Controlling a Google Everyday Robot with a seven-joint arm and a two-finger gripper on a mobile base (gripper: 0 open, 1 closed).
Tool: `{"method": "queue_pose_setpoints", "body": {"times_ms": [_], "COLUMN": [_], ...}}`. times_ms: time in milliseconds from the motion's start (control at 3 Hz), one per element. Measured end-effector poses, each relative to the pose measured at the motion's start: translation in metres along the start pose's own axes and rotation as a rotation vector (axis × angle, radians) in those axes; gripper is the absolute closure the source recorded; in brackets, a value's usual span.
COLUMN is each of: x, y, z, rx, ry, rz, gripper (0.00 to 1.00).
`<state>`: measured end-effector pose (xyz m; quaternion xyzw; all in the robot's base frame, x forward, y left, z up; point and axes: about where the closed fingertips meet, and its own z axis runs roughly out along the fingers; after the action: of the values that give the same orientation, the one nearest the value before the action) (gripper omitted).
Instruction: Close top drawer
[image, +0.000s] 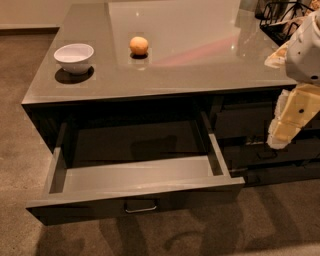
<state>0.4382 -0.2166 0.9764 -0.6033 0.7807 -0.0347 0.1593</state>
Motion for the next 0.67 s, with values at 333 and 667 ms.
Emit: {"method": "queue_pose_setpoints", "body": {"times_ms": [333,667], "x": [0.000,0.005], "y": [0.000,-0.003], "z": [0.000,0.037], "rx": [0.000,-0.063], "ry": [0.000,-0.019], "rz": [0.000,-0.002], "gripper": [0.00,0.00]}}
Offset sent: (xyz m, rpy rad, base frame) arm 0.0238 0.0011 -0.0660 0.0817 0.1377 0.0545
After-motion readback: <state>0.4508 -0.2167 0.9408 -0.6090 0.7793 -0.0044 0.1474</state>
